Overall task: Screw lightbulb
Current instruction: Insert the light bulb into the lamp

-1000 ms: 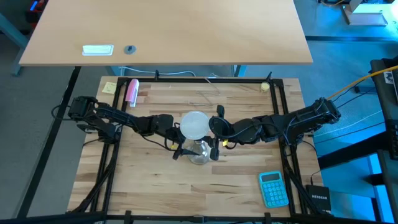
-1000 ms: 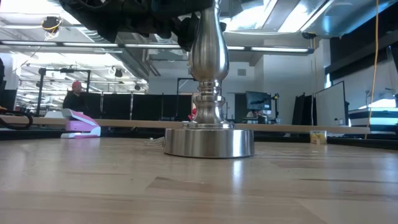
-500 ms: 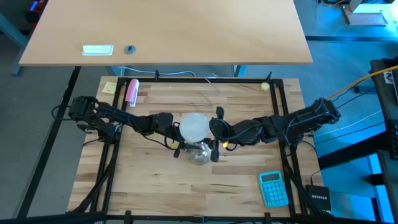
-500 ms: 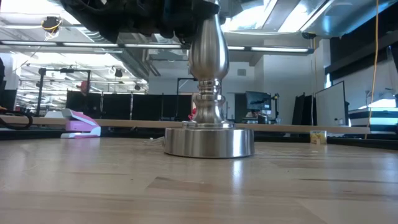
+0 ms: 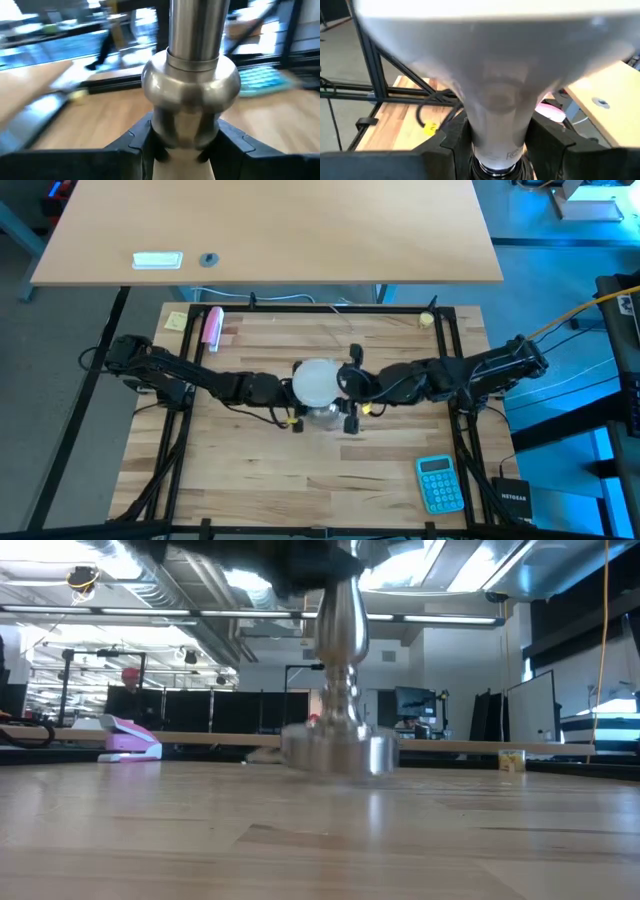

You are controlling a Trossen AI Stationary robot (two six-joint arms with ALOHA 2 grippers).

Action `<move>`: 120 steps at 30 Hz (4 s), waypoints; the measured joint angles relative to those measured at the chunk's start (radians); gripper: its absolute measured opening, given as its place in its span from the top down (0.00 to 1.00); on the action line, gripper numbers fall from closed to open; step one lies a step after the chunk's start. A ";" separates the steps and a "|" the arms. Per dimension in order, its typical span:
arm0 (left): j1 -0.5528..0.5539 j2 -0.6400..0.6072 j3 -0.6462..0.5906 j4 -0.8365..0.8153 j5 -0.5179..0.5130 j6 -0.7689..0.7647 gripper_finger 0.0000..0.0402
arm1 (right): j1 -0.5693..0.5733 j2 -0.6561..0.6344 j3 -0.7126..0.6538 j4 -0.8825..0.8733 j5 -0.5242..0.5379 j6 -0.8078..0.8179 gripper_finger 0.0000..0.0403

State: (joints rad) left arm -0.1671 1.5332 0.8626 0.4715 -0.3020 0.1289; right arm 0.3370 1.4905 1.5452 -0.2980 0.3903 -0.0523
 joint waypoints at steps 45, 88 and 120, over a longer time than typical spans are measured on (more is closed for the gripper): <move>-0.156 -0.006 0.209 -0.167 -0.299 -0.076 0.70 | 0.045 -0.023 0.041 -0.067 0.147 -0.023 0.61; -0.228 0.119 0.210 -0.267 -0.707 -0.344 0.70 | 0.047 -0.031 -0.470 0.720 0.422 0.008 0.61; -0.217 -0.036 0.167 -0.581 -0.359 -0.337 0.28 | 0.048 0.014 -0.463 0.769 0.411 0.097 0.61</move>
State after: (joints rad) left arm -0.3836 1.4968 1.0296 -0.1094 -0.6612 -0.2085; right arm 0.3847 1.5047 1.0817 0.4706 0.8016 0.0448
